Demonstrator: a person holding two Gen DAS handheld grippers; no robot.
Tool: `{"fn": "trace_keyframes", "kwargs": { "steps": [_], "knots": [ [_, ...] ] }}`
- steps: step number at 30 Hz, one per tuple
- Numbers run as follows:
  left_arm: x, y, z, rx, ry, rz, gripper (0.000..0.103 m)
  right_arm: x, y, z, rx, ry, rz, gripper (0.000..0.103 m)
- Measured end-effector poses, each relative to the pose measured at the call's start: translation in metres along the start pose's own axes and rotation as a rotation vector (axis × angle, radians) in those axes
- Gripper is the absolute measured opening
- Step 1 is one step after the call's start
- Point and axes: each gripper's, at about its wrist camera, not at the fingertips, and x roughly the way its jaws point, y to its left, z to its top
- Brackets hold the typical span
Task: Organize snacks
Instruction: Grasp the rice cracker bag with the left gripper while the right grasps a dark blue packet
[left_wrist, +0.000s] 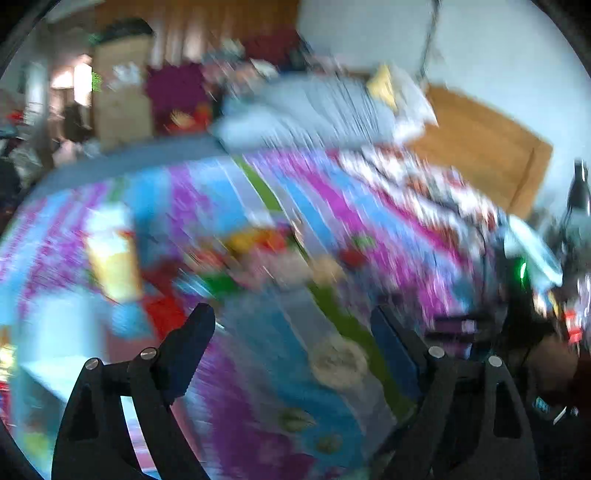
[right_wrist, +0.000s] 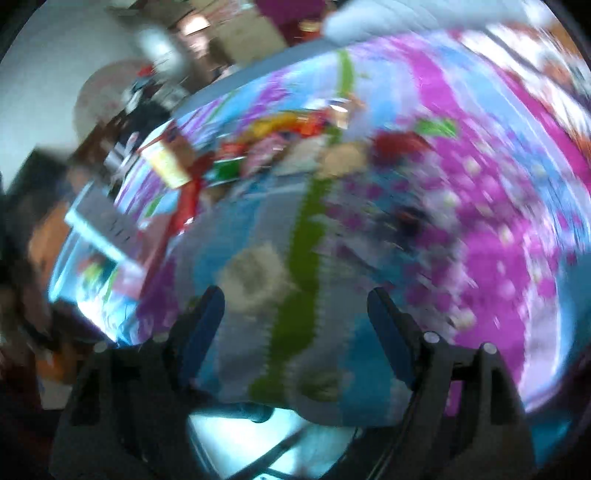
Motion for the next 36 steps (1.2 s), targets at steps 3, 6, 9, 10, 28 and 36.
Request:
{"fn": "trace_keyframes", "kwargs": {
  "steps": [3,6,9,10,28,36],
  "knots": [
    [0.062,-0.023,-0.029,0.042,0.148,-0.053,0.088,0.001,-0.014,-0.003,0.023,0.001,0.024,0.081],
    [0.106,-0.028,-0.058,-0.020,0.268,-0.068,0.088,0.004,-0.012,-0.003,-0.002,0.000,0.041,0.081],
    [0.117,-0.028,-0.071,-0.043,0.266,-0.061,0.088,0.013,-0.019,-0.005,-0.045,0.027,0.062,0.081],
    [0.119,-0.030,-0.070,-0.033,0.260,-0.057,0.088,0.016,-0.021,-0.005,-0.050,0.035,0.065,0.081],
    [0.180,-0.054,-0.072,0.184,0.278,-0.084,0.096,0.022,-0.054,-0.005,0.051,0.023,0.118,0.081],
    [0.175,-0.047,-0.071,0.115,0.257,-0.091,0.083,0.040,-0.064,0.023,0.104,-0.008,0.060,0.073]
  ]
}}
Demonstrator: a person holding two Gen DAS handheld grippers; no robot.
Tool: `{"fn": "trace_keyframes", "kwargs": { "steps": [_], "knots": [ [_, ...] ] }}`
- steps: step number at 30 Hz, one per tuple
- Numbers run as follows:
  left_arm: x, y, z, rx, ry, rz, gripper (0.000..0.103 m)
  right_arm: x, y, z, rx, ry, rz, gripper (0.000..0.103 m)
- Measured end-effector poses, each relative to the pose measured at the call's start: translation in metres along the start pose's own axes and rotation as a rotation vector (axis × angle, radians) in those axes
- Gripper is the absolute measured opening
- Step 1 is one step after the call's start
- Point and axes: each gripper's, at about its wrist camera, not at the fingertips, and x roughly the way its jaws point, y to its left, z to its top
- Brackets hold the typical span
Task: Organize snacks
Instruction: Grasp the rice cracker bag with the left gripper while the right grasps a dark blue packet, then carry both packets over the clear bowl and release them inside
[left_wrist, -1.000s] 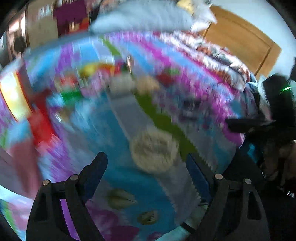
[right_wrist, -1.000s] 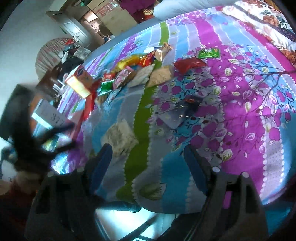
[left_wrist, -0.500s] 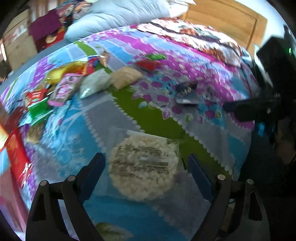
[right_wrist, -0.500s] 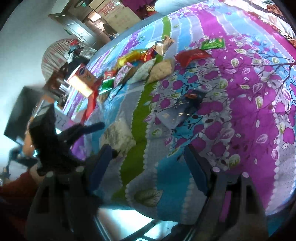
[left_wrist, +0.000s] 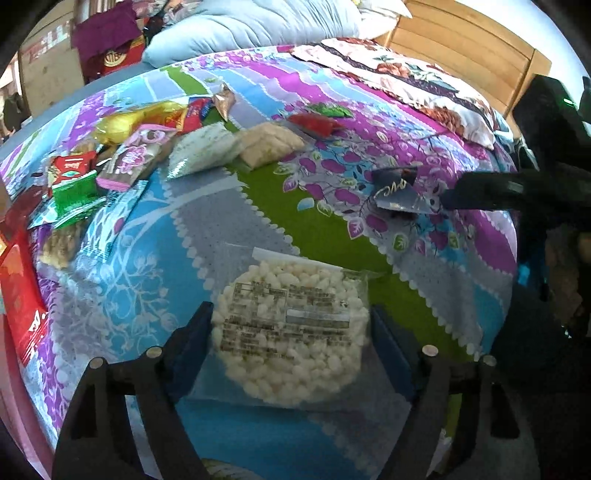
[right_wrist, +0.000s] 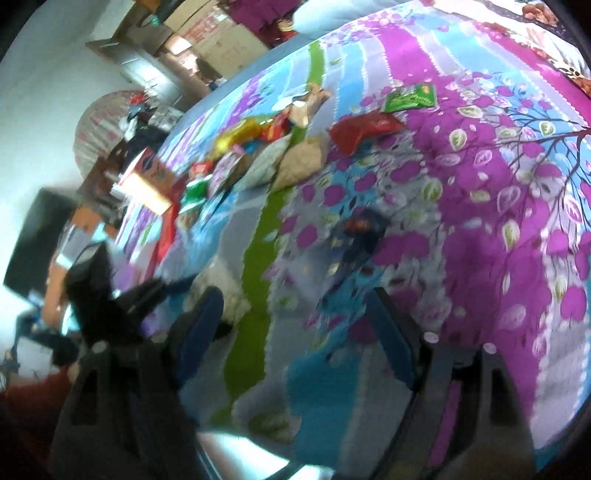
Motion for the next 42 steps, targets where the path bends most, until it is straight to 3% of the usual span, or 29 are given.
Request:
{"fn": "trace_keyframes", "kwargs": {
  "steps": [3,4,10,14,15,16,17,25,34,42],
  "knots": [
    [-0.009,0.000,-0.003,-0.016,-0.033,0.013,0.083,-0.005,0.000,0.015,0.029,-0.013,-0.023,0.069],
    [-0.012,-0.001,-0.003,-0.018,-0.042,0.018,0.083,-0.006,0.001,0.020,0.020,-0.008,-0.069,0.069],
    [-0.042,0.003,0.003,-0.065,-0.130,0.043,0.083,0.025,-0.001,0.017,-0.005,0.077,-0.146,0.068],
    [-0.054,0.011,0.008,-0.097,-0.162,0.064,0.083,0.038,0.005,0.019,-0.037,0.033,-0.180,0.066],
    [-0.056,0.012,0.009,-0.101,-0.168,0.068,0.083,0.039,0.006,0.019,-0.044,0.023,-0.185,0.056],
    [-0.058,0.013,0.010,-0.105,-0.174,0.073,0.083,0.040,0.006,0.019,-0.055,0.020,-0.192,0.039],
    [-0.062,0.015,0.012,-0.110,-0.182,0.079,0.083,0.041,0.005,0.020,-0.064,0.019,-0.201,0.028],
    [-0.094,0.026,0.018,-0.166,-0.257,0.113,0.083,0.011,0.026,0.014,-0.131,-0.069,-0.157,0.027],
    [-0.189,0.051,0.036,-0.202,-0.436,0.199,0.083,-0.042,0.118,0.073,-0.290,-0.240,-0.051,0.027],
    [-0.286,0.115,0.020,-0.313,-0.559,0.370,0.083,-0.048,0.245,0.116,-0.483,-0.299,0.107,0.027]
  ]
}}
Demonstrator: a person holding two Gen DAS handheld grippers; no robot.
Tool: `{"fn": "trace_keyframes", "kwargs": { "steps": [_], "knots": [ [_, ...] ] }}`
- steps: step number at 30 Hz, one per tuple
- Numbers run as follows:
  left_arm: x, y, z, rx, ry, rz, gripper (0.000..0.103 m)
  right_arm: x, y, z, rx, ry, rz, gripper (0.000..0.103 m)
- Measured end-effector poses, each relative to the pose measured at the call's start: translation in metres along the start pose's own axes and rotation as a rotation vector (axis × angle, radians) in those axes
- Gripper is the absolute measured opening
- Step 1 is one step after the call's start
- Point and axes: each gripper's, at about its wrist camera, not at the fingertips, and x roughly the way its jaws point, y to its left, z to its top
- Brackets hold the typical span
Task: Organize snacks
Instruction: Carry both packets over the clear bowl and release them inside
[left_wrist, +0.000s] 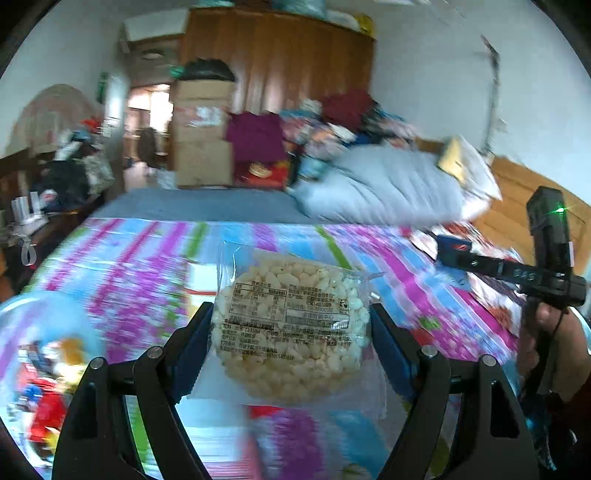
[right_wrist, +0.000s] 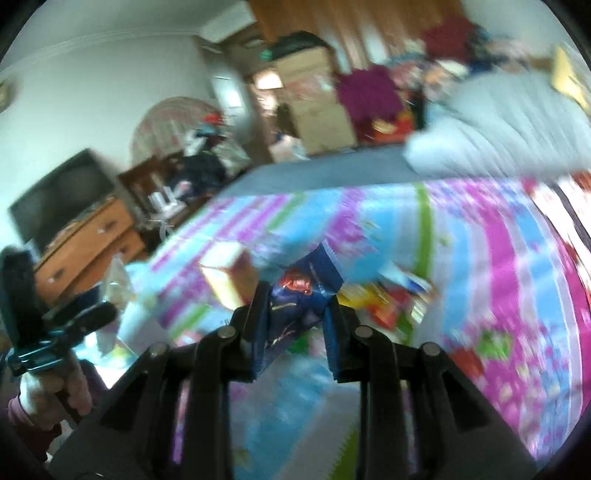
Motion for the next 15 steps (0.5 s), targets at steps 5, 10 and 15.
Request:
{"fn": "trace_keyframes", "kwargs": {
  "steps": [5,10,15],
  "knots": [
    [-0.040,0.077,0.023,-0.079,-0.045,0.150,0.083,0.039,0.084,0.041,-0.103,0.006,0.157,0.027],
    [-0.069,0.154,0.038,-0.152,-0.059,0.276,0.083,0.085,0.157,0.056,-0.171,0.057,0.285,0.027],
    [-0.092,0.227,0.041,-0.224,-0.056,0.393,0.083,0.130,0.225,0.064,-0.230,0.129,0.373,0.027]
  ]
}}
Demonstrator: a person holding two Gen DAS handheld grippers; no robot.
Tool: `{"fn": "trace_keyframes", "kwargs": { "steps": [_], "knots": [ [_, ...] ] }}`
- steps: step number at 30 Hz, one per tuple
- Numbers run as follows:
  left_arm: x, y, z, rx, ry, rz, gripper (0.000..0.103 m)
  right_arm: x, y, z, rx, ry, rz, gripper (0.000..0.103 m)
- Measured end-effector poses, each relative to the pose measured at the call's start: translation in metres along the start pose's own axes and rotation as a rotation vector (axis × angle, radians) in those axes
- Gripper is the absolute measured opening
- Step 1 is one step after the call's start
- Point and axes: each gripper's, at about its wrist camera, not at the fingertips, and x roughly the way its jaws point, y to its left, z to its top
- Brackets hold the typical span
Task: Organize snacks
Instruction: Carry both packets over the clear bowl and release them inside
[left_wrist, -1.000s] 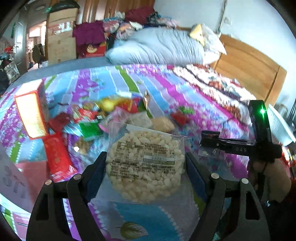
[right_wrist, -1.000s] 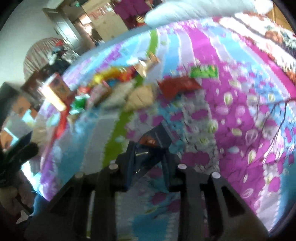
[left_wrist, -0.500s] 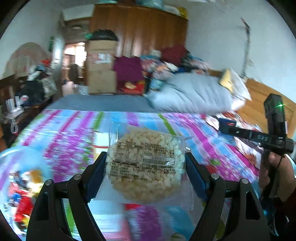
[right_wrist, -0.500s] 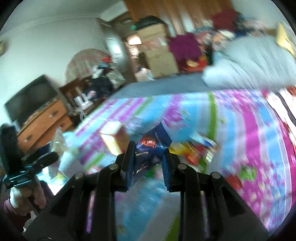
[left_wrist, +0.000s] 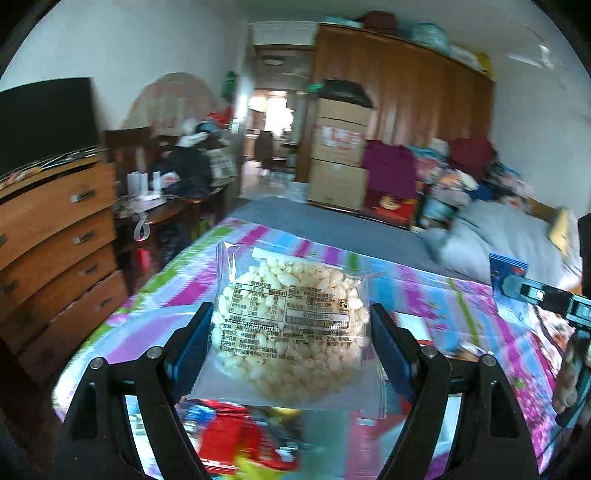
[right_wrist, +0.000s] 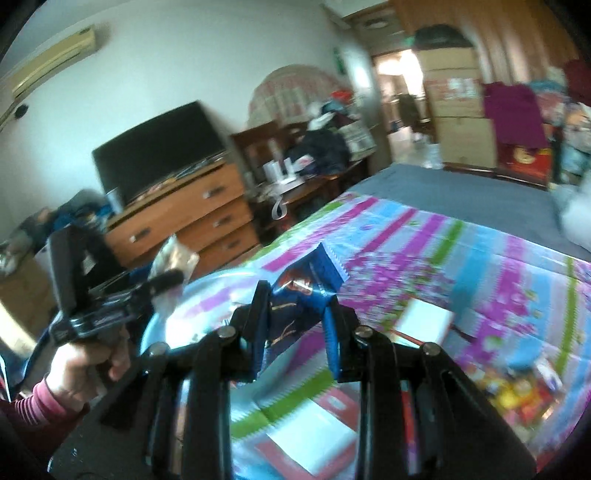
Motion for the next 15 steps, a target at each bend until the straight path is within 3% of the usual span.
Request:
{"fn": "trace_keyframes", "kwargs": {
  "steps": [4,15],
  "knots": [
    [0.011,0.046,-0.002,-0.057,0.034,0.043,0.083,0.044,0.025,0.011,-0.028,0.063,0.049,0.027],
    [0.015,0.089,-0.037,-0.111,0.083,0.087,0.083,0.119,0.069,0.016,-0.068,0.176,0.089,0.027]
  ]
}}
